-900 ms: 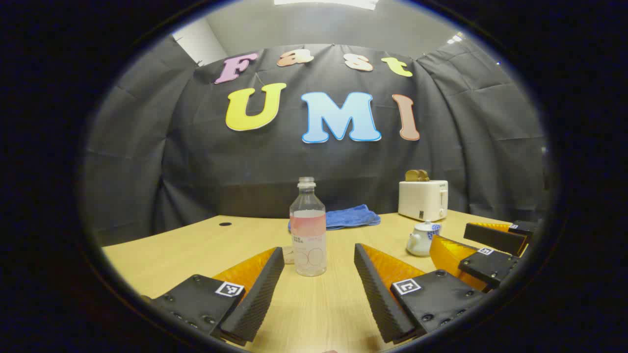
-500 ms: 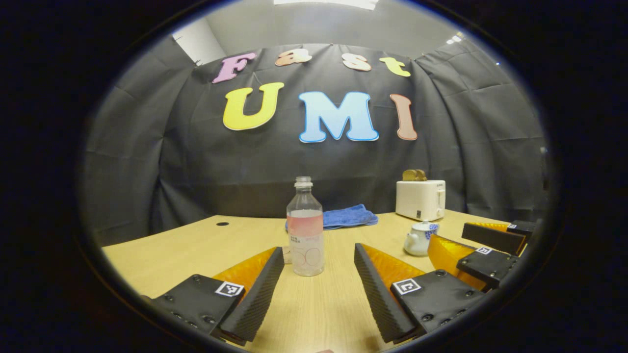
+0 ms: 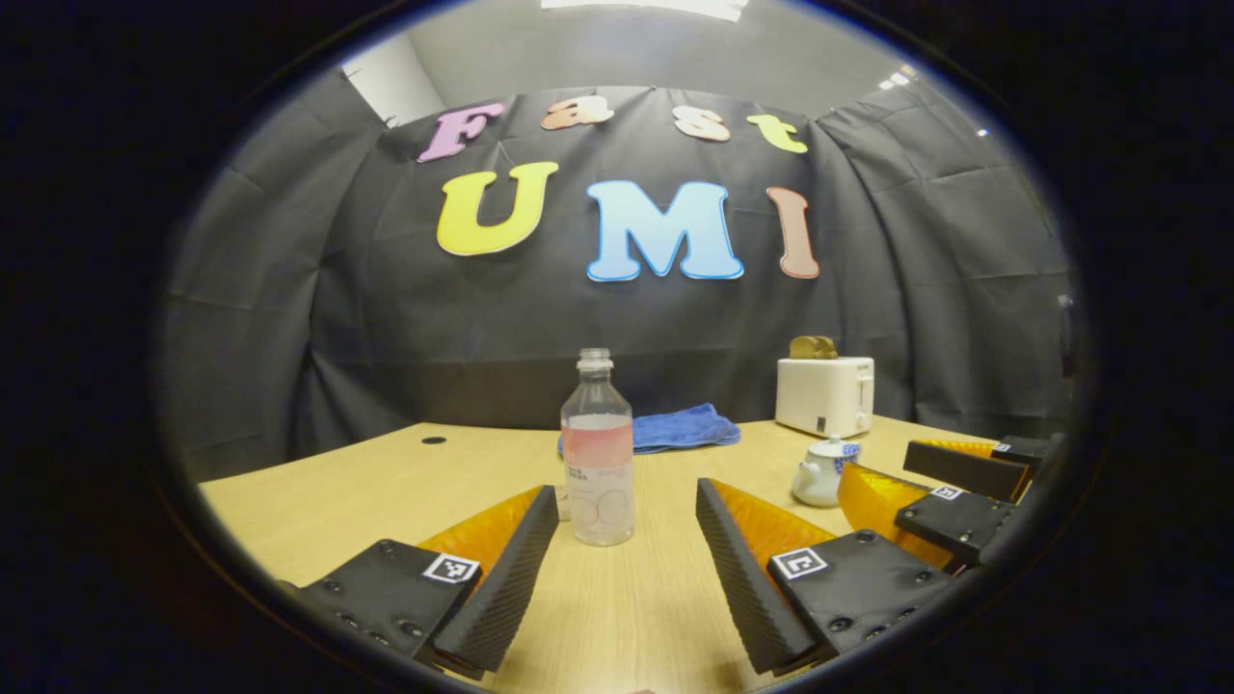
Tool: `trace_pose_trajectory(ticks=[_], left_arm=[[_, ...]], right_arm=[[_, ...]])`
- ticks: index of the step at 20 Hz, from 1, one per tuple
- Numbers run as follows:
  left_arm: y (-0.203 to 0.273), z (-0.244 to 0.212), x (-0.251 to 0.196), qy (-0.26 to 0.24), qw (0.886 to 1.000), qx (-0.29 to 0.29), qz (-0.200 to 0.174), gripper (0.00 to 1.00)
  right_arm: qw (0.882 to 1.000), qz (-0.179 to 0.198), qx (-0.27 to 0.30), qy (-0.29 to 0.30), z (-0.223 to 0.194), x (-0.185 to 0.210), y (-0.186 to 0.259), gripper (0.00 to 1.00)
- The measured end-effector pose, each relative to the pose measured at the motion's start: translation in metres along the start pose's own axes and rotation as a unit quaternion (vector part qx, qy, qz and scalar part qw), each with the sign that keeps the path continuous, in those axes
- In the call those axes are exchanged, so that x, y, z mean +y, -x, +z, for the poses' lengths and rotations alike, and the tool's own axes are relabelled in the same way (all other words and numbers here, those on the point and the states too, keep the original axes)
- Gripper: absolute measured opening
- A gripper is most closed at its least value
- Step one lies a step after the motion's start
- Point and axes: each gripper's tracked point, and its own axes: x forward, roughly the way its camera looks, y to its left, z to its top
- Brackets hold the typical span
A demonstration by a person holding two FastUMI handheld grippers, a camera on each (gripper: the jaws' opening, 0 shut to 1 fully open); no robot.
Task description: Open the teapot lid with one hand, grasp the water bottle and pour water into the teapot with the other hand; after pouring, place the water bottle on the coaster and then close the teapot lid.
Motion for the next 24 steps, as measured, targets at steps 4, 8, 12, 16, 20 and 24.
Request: trace_pose_trajectory(ticks=[4,8,12,16,20,24], left_arm=[[-0.011,0.016,0.005,-0.009,1.000,-0.014,0.002,1.00],[-0.031,0.022,0.004,-0.011,1.000,-0.010,-0.005,1.00],[-0.043,0.033,0.009,-0.012,1.000,-0.017,-0.001,1.00],[-0.054,0.030,0.015,-0.019,1.000,-0.010,-0.001,1.00],[-0.063,0.032,0.022,-0.011,1.000,-0.008,0.003,1.00],[-0.075,0.027,0.024,-0.009,1.000,0.005,0.003,1.00]], right_arm=[[1.000,-0.015,-0.006,0.000,0.010,-0.015,-0.012,0.82],[1.000,-0.022,-0.016,0.011,0.025,-0.027,-0.028,0.82],[1.000,-0.026,-0.007,0.008,0.028,-0.040,-0.052,0.82],[0.999,-0.047,0.000,0.018,0.032,-0.061,-0.085,0.82],[0.998,-0.054,0.012,0.035,0.023,-0.067,-0.110,0.82],[0.998,-0.051,0.036,0.029,0.009,-0.067,-0.130,0.82]])
